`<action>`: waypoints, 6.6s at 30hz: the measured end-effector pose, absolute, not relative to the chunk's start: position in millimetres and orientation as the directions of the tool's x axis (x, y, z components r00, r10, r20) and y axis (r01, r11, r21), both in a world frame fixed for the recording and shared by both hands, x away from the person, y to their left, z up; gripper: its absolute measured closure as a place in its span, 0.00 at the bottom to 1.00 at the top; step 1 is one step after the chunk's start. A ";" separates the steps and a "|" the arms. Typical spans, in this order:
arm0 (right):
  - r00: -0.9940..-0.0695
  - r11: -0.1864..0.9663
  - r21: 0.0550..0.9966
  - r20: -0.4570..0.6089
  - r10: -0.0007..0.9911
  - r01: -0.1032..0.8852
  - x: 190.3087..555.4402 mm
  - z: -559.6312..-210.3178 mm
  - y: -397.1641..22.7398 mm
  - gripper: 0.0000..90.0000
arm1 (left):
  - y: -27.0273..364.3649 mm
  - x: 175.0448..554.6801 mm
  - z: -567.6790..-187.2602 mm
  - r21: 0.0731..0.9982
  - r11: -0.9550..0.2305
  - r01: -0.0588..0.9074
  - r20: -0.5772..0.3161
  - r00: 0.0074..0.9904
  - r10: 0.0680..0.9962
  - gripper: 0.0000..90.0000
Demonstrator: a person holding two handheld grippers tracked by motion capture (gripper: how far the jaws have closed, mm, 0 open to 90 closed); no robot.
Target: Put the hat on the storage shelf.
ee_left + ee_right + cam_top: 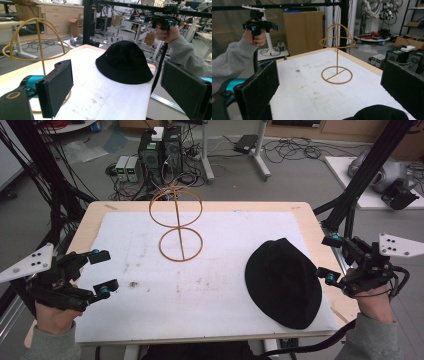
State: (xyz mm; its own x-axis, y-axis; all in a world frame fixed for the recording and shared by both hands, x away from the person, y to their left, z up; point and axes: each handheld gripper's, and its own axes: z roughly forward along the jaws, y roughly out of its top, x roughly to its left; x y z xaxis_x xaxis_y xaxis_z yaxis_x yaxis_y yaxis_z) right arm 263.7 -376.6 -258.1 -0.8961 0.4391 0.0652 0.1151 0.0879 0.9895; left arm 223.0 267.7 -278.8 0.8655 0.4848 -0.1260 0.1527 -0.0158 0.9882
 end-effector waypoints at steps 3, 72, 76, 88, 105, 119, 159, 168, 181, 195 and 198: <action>-0.895 0.085 0.990 0.063 0.441 0.112 264.2 -258.2 -377.3 0.01 | 267.5 223.3 -279.1 0.988 -0.013 0.155 -0.129 0.865 0.485 0.13; -0.799 0.210 0.942 0.088 0.595 0.260 331.2 -344.3 -369.0 0.01 | 266.5 226.3 -286.3 0.982 -0.023 0.189 -0.152 0.852 0.501 0.13; -0.791 0.212 0.940 0.088 0.606 0.267 331.7 -344.5 -368.0 0.01 | 266.6 226.0 -286.2 0.982 -0.026 0.187 -0.149 0.853 0.500 0.13; -0.799 0.233 0.925 0.110 0.591 0.300 335.6 -346.8 -370.0 0.23 | 266.5 226.4 -286.8 0.981 -0.028 0.190 -0.151 0.852 0.501 0.13; -0.771 0.302 0.906 0.039 0.636 0.296 334.4 -347.9 -369.0 0.90 | 269.9 224.5 -286.4 0.982 -0.025 0.189 -0.150 0.847 0.509 0.13; -0.784 0.294 0.912 0.046 0.619 0.286 332.8 -343.9 -371.3 0.91 | 274.2 223.0 -285.2 0.983 -0.011 0.182 -0.152 0.849 0.506 0.13; -0.944 0.359 0.928 -0.029 0.328 0.096 367.0 -208.3 -305.8 0.95 | 288.8 204.1 -289.7 0.977 -0.022 0.211 -0.165 0.821 0.547 0.13; -0.954 0.348 0.936 -0.057 0.295 0.052 380.0 -177.9 -292.8 0.95 | 291.4 192.6 -287.9 0.979 -0.033 0.201 -0.150 0.820 0.552 0.13; -0.953 0.335 0.942 -0.096 0.288 0.007 403.0 -140.0 -272.9 0.96 | 295.8 187.5 -285.9 0.981 -0.022 0.192 -0.148 0.820 0.553 0.12; -0.974 0.355 0.935 -0.100 0.204 -0.022 431.0 -89.4 -243.8 0.96 | 296.2 190.1 -287.8 0.981 -0.025 0.194 -0.149 0.820 0.552 0.13; -0.975 0.357 0.934 -0.096 0.198 -0.020 436.9 -82.8 -239.2 0.96 | 296.5 189.7 -287.9 0.980 -0.023 0.197 -0.152 0.819 0.554 0.12</action>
